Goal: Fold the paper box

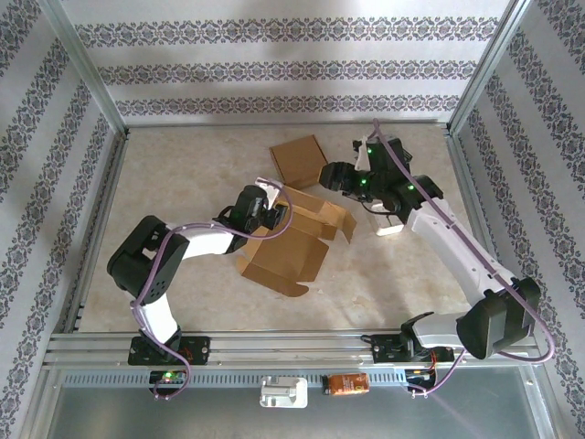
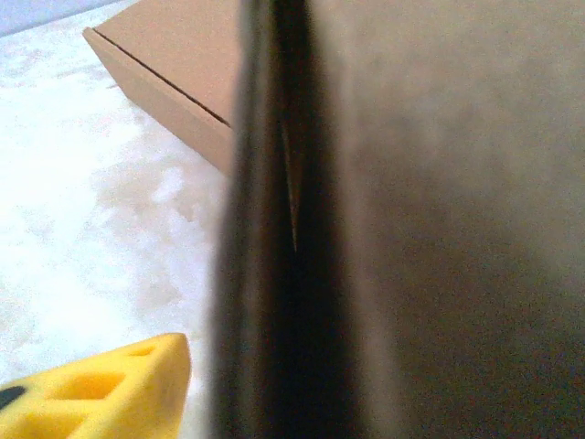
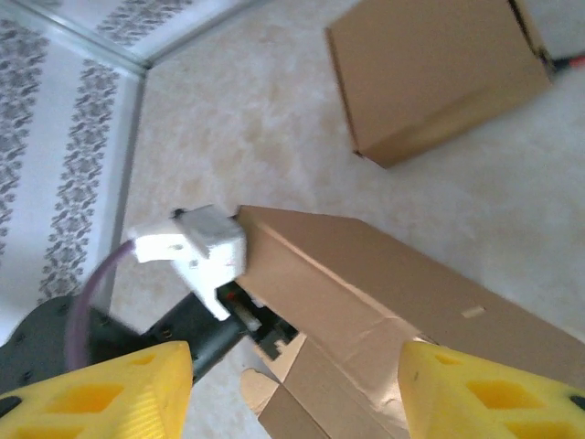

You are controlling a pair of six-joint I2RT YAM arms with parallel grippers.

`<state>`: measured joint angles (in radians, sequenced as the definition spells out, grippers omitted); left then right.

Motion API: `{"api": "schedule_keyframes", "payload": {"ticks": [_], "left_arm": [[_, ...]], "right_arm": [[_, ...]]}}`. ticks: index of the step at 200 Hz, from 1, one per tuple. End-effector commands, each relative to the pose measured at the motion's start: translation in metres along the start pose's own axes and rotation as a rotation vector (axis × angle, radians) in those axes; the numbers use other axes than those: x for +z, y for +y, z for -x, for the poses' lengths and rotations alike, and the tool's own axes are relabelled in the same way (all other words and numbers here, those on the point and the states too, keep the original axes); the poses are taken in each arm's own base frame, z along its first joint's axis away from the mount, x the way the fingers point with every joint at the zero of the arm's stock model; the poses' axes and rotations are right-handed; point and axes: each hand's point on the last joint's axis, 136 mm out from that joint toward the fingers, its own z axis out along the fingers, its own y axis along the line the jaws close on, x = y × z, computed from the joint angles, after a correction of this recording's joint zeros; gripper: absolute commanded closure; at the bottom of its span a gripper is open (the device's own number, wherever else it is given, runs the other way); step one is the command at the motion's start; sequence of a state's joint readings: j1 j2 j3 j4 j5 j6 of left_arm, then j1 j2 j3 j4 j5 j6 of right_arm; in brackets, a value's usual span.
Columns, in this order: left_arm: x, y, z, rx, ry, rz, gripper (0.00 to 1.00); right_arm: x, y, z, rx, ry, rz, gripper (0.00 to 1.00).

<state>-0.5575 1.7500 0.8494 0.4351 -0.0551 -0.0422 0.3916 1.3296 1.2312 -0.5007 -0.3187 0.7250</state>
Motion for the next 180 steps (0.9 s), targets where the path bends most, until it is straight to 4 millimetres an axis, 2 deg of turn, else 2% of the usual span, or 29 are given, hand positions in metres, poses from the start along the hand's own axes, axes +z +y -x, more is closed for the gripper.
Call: {"api": "schedule_keyframes", "payload": {"ticks": [1, 19, 52, 80, 98, 107, 144, 180], "left_arm": [[-0.024, -0.007, 0.023, -0.036, -0.074, -0.03, 0.35], [-0.041, -0.01, 0.028, -0.072, -0.073, -0.059, 0.28], [-0.068, -0.013, 0.034, -0.159, -0.007, -0.089, 0.27], [-0.087, 0.006, 0.05, -0.318, 0.045, -0.067, 0.28], [-0.082, 0.02, 0.059, -0.491, 0.14, -0.118, 0.28], [-0.077, 0.021, 0.064, -0.548, 0.181, -0.179, 0.28], [-0.054, 0.011, 0.09, -0.613, 0.232, -0.352, 0.3], [-0.025, 0.004, 0.101, -0.726, 0.22, -0.507, 0.27]], "right_arm": [[-0.002, -0.02, -0.012, 0.23, -0.047, -0.095, 0.39], [-0.004, -0.027, -0.021, 0.259, -0.075, -0.145, 0.39], [-0.008, -0.04, -0.032, 0.255, -0.117, -0.24, 0.38], [-0.003, -0.058, -0.029, 0.252, -0.143, -0.303, 0.34], [0.013, -0.054, -0.028, 0.271, -0.114, -0.267, 0.34], [0.02, -0.05, -0.026, 0.271, -0.107, -0.254, 0.35], [0.043, -0.05, -0.018, 0.269, -0.101, -0.254, 0.36], [0.065, -0.057, -0.018, 0.25, -0.101, -0.253, 0.4]]}}
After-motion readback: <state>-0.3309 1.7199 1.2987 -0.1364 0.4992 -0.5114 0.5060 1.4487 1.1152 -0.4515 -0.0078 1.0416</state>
